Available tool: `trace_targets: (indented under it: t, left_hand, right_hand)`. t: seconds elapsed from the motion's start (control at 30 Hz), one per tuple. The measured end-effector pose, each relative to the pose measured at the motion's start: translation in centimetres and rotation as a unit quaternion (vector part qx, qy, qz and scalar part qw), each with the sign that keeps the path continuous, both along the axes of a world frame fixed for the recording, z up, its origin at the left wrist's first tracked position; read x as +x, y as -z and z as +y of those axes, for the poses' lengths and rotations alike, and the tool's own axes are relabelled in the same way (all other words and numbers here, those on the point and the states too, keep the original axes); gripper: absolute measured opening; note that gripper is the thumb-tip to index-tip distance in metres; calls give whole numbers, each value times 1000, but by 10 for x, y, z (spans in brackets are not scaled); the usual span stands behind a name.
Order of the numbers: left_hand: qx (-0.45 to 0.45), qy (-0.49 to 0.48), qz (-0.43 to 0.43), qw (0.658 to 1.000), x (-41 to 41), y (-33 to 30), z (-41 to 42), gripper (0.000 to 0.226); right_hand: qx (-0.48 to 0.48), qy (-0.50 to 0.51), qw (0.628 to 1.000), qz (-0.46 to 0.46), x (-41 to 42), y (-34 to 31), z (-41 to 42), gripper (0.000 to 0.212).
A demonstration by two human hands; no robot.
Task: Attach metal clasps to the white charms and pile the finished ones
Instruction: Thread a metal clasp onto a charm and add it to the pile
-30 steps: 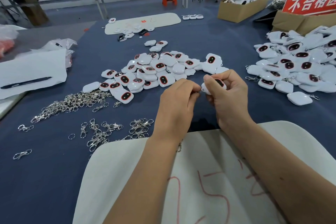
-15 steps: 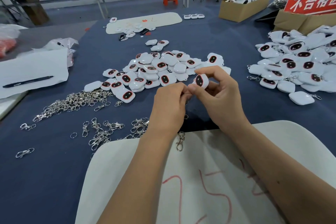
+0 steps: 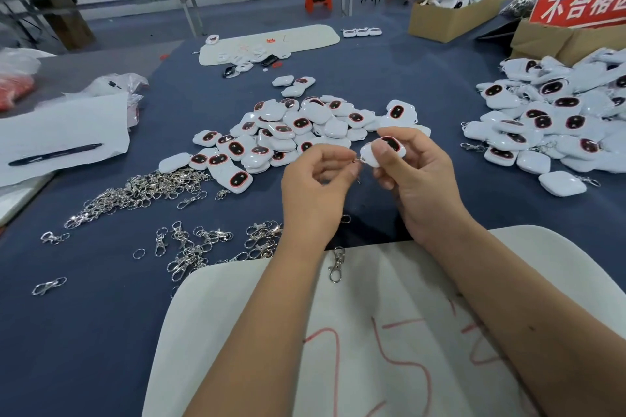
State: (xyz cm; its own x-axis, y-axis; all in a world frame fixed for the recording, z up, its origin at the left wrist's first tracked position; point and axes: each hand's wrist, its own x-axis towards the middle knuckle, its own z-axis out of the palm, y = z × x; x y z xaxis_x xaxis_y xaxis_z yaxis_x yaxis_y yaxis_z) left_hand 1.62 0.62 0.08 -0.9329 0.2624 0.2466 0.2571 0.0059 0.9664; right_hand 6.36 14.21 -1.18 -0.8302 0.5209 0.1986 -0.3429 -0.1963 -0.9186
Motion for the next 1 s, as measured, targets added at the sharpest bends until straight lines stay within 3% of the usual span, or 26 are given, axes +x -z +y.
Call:
trace_targets:
  t: [0.1, 0.27, 0.4, 0.53, 0.67, 0.77, 1.0]
  left_hand:
    - [45, -8, -26, 999, -1, 0, -2, 15]
    - [7, -37, 17, 999, -2, 2, 0, 14]
    - [-53, -65, 118, 989, -2, 2, -2, 15]
    - [-167, -60, 222, 959, -3, 2, -4, 16]
    - [-244, -47, 266, 931, -5, 1, -6, 15]
    - [-241, -48, 252, 936, -6, 2, -7, 15]
    - [-195, -52, 242, 949, -1, 5, -1, 13]
  right_hand:
    - [0, -1, 1000, -14, 0, 0, 0, 37]
    - [-40, -29, 999, -22, 0, 0, 2, 31]
    - [-38, -50, 998, -20, 1, -1, 1, 29]
    - [32, -34, 999, -15, 2, -1, 0, 29]
    - [114, -28, 993, -4, 2, 2, -2, 32]
    - [145, -13, 989, 0, 1, 3, -4, 31]
    - [54, 0, 998, -17, 0, 0, -3, 28]
